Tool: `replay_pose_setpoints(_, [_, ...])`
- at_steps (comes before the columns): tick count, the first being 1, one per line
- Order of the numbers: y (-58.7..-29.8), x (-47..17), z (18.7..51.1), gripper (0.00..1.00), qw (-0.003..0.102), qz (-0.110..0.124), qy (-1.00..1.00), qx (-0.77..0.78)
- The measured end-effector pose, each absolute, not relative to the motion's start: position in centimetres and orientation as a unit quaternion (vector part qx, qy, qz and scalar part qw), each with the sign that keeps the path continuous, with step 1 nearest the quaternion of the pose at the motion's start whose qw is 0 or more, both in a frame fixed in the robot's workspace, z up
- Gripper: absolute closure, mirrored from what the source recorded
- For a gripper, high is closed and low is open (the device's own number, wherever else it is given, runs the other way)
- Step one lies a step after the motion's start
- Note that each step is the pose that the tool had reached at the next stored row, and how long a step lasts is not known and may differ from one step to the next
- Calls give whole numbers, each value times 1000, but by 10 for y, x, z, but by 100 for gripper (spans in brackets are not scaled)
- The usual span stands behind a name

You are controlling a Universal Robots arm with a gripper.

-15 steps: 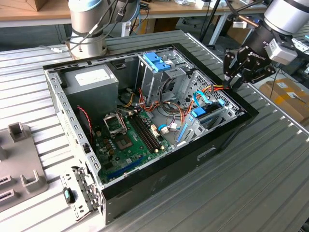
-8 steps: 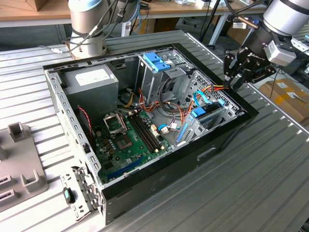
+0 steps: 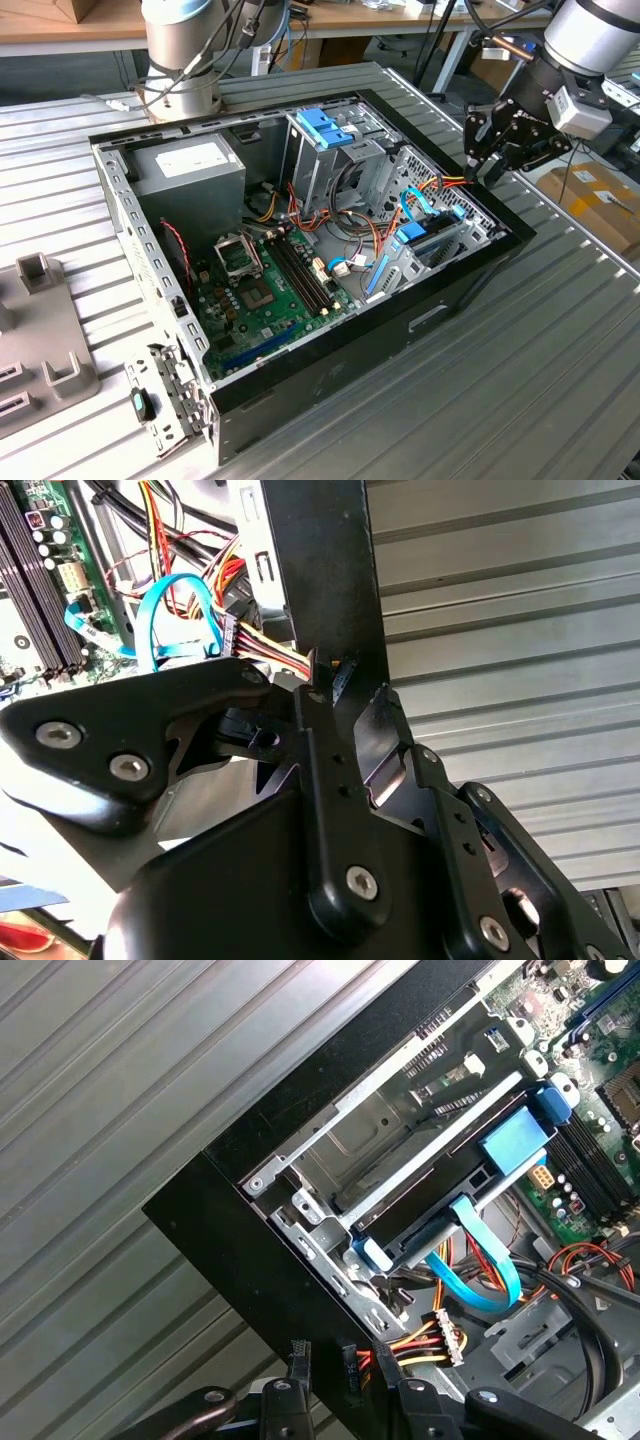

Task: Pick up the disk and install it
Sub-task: 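Insert the second disk wire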

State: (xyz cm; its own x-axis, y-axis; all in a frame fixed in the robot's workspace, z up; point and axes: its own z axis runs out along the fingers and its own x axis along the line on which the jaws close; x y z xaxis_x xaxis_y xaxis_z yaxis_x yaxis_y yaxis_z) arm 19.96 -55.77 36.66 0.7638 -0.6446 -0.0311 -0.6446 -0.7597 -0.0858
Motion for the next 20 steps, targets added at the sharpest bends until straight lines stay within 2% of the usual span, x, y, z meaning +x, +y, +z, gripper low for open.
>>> replay_pose_setpoints(20, [-558, 193, 367, 63, 52, -17, 320, -946])
